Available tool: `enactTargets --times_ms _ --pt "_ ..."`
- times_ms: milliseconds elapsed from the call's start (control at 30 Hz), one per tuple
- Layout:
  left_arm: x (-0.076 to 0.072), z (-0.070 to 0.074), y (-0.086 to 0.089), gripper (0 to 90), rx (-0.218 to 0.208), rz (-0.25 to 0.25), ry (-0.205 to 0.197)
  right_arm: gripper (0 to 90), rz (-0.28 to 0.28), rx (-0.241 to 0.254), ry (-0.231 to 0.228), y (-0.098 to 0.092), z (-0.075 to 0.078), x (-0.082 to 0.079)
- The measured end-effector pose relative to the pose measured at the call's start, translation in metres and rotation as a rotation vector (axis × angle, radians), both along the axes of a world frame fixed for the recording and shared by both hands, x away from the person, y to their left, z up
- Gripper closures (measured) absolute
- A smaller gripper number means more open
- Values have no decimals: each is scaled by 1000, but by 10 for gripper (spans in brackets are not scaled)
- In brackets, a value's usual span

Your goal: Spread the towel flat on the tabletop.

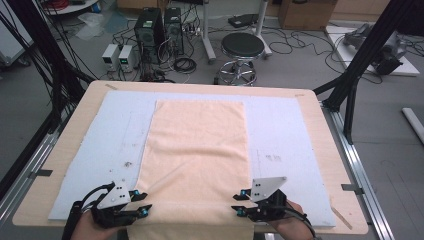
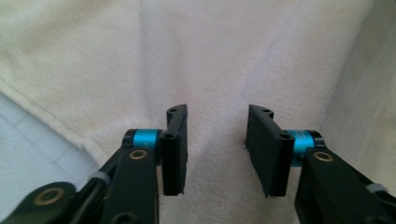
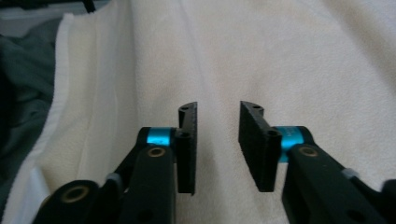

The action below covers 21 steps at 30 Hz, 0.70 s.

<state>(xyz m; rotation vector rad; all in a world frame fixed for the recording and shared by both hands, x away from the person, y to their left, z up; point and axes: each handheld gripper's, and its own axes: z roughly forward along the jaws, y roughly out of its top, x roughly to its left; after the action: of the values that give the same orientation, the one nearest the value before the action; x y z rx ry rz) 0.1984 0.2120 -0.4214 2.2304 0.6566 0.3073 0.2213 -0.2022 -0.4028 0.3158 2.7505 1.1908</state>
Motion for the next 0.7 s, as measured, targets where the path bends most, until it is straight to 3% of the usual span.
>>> enactTargets --times_ms 67,100,167,200,300,367,433,533,567,600,667,700 --pt "5 -7 -2 591 6 -12 48 616 -10 -34 23 7 -9 4" --pt "4 -10 -2 692 -5 -42 64 630 -12 -45 30 10 -14 6" --pt "2 -10 -2 802 -12 -44 56 738 -8 -70 54 15 -24 10" --pt "0 -9 -2 823 -8 -52 52 823 20 -55 95 15 -28 11" --pt "-5 -2 3 831 -17 -74 40 840 60 -40 88 14 -22 3" --pt "-7 0 7 824 -45 -80 41 828 87 -19 60 12 -13 -3" --pt "-6 1 9 785 -65 -77 40 786 80 5 63 8 -8 -4" --pt "-1 -2 6 563 -43 -50 54 684 34 25 57 5 -7 2" --pt "0 -4 4 554 -32 -49 56 652 22 17 50 6 -9 5" --pt "1 -6 3 574 -23 -50 61 637 9 -1 48 9 -12 8" --pt "4 -9 1 750 -27 -79 88 664 20 -44 58 17 -21 13" --pt "4 -8 0 789 -23 -83 76 780 29 -63 71 21 -25 14"
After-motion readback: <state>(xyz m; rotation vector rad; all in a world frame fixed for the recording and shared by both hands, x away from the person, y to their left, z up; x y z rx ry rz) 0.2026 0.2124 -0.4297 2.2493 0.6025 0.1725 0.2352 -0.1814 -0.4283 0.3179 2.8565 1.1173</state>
